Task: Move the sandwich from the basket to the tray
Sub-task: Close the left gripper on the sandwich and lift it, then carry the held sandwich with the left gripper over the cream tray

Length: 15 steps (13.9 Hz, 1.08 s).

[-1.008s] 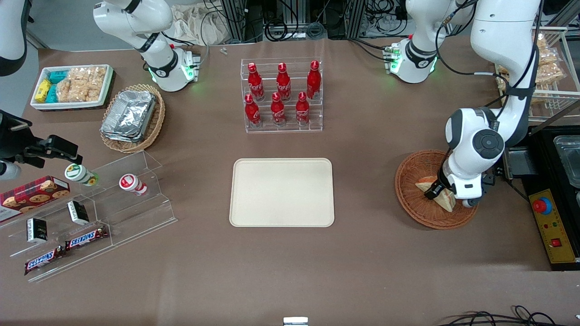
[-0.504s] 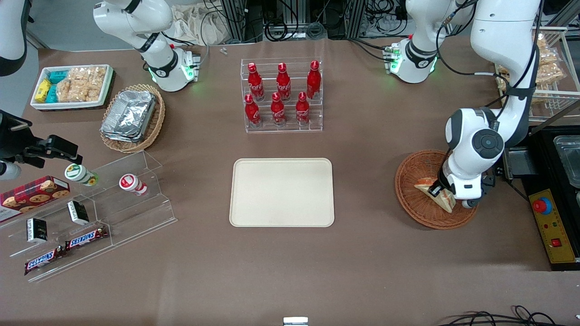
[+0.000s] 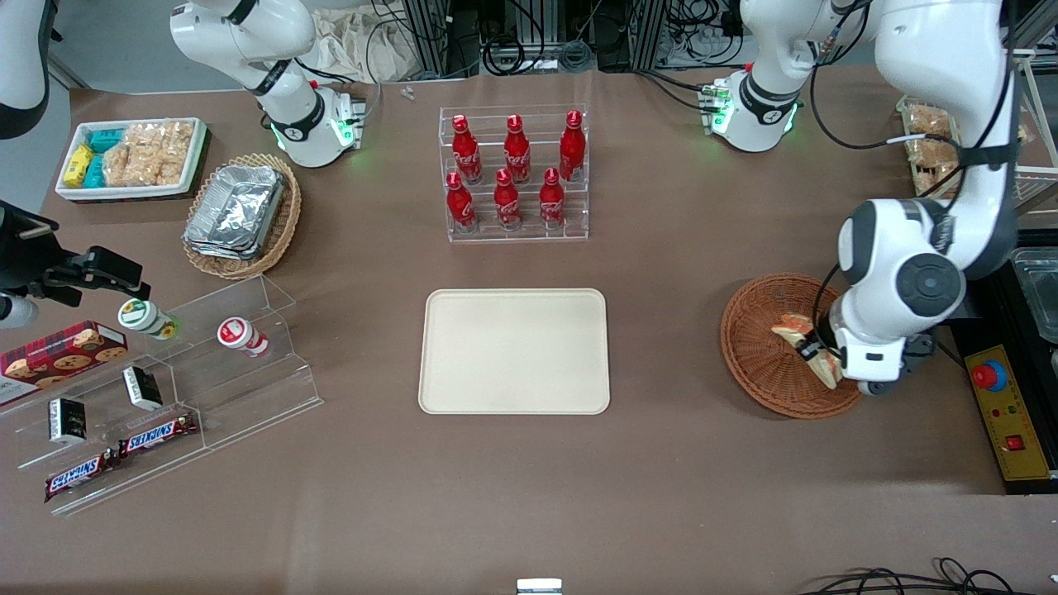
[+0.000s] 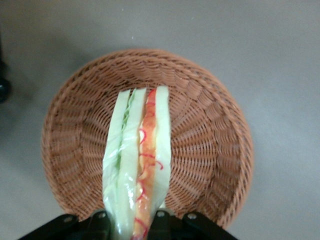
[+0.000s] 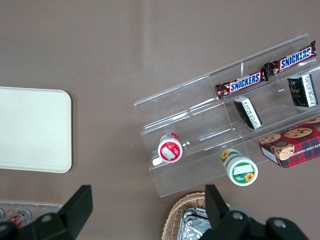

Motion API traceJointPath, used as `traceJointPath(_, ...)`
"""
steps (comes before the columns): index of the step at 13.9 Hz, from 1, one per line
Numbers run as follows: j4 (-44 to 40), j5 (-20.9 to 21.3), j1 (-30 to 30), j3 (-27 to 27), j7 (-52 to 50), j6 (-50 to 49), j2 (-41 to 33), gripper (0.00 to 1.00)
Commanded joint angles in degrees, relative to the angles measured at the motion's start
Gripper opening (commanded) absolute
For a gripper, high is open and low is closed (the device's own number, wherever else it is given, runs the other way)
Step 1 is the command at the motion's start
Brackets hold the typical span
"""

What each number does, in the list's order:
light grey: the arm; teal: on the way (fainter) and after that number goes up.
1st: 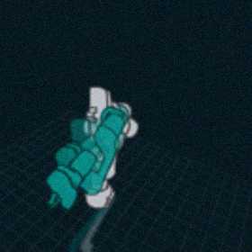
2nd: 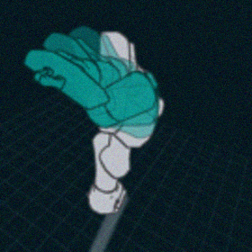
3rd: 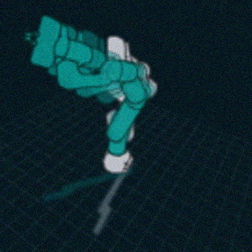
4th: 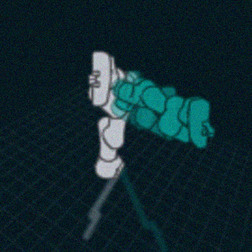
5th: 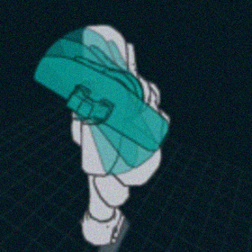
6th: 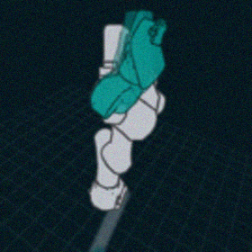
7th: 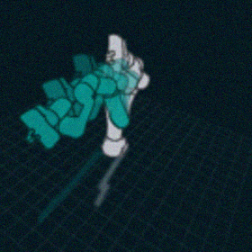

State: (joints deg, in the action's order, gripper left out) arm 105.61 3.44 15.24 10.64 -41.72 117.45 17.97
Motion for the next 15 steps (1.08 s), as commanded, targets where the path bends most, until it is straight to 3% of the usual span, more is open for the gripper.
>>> traceJointPath(1,-11.7,1.0,0.3,-1.1,8.1,-9.8,0.2,0.08)
traceJointPath(4,-21.8,1.0,0.4,-6.9,12.4,-19.0,0.3,0.0)
traceJointPath(7,-26.4,0.8,1.3,-13.5,12.3,-24.1,0.3,0.0)
traceJointPath(11,-26.6,1.8,4.4,-21.6,11.8,-24.3,1.7,0.0)
traceJointPath(15,-32.1,1.5,11.8,-21.9,9.5,-17.9,13.4,0.0)
